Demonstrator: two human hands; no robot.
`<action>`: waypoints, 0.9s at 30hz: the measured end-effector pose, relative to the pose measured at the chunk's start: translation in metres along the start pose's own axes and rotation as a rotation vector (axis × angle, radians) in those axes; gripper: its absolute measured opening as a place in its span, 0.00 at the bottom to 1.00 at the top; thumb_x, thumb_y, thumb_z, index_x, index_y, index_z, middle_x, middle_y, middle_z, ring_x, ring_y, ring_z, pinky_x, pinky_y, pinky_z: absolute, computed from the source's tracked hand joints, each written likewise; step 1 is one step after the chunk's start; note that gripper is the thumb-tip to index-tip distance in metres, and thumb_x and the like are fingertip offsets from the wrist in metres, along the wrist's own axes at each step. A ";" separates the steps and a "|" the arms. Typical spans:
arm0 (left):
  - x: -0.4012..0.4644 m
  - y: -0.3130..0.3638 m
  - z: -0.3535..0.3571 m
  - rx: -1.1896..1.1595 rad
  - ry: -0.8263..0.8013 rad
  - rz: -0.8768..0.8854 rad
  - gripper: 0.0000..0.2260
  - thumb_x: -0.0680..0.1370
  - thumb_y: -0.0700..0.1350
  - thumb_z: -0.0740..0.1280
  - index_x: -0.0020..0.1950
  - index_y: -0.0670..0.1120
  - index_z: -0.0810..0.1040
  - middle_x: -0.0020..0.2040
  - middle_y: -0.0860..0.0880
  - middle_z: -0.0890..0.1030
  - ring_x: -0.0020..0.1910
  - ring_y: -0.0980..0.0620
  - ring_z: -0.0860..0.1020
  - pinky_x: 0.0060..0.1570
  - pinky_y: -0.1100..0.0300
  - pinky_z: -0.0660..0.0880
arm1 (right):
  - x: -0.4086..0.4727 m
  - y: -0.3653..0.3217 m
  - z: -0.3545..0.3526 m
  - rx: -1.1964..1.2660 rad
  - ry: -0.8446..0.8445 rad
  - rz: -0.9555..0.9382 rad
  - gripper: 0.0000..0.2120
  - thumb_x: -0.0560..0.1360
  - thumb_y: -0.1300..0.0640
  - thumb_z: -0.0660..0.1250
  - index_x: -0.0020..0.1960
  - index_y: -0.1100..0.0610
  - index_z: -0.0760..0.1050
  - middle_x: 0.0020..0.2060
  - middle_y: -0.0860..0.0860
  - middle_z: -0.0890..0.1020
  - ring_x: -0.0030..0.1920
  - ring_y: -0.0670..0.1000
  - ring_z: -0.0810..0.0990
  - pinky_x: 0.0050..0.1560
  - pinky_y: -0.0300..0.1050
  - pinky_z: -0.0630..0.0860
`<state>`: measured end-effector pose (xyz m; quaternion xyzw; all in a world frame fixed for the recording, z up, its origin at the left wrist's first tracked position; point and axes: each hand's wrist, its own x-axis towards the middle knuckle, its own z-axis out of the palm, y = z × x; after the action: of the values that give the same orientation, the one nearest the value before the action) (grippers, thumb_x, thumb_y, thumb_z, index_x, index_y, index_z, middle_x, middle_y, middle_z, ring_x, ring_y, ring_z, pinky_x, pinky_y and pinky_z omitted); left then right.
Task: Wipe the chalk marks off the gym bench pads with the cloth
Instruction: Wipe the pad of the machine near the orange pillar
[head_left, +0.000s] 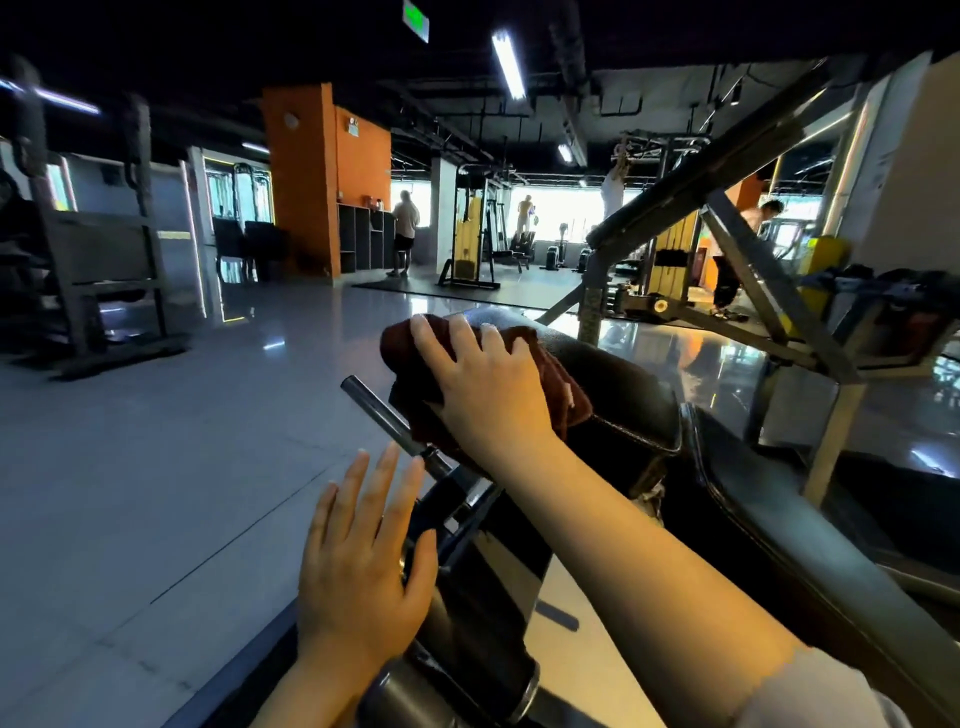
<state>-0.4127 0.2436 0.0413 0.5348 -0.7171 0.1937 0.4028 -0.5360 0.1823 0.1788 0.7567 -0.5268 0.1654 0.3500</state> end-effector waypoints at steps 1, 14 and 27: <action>-0.001 0.000 -0.001 -0.003 -0.004 -0.002 0.28 0.77 0.53 0.56 0.76 0.47 0.60 0.76 0.44 0.63 0.76 0.43 0.59 0.74 0.50 0.51 | -0.015 0.009 0.002 -0.004 0.022 -0.018 0.37 0.76 0.47 0.66 0.79 0.50 0.52 0.72 0.59 0.67 0.67 0.64 0.70 0.62 0.64 0.71; 0.002 0.003 0.003 -0.017 -0.004 -0.107 0.27 0.81 0.61 0.44 0.77 0.51 0.57 0.76 0.47 0.62 0.76 0.48 0.56 0.70 0.45 0.59 | -0.062 0.051 0.005 0.109 0.057 -0.053 0.40 0.70 0.53 0.72 0.78 0.49 0.57 0.71 0.59 0.70 0.66 0.64 0.73 0.60 0.63 0.73; -0.001 -0.001 0.004 0.022 0.007 -0.046 0.27 0.82 0.60 0.45 0.77 0.49 0.58 0.76 0.46 0.62 0.75 0.45 0.58 0.66 0.39 0.61 | 0.042 0.097 0.000 0.900 -0.524 0.116 0.22 0.82 0.40 0.52 0.73 0.44 0.64 0.68 0.50 0.74 0.57 0.47 0.72 0.56 0.38 0.62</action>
<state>-0.4135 0.2410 0.0375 0.5551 -0.7009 0.1942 0.4037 -0.6078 0.1339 0.2391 0.8179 -0.5144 0.1995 -0.1633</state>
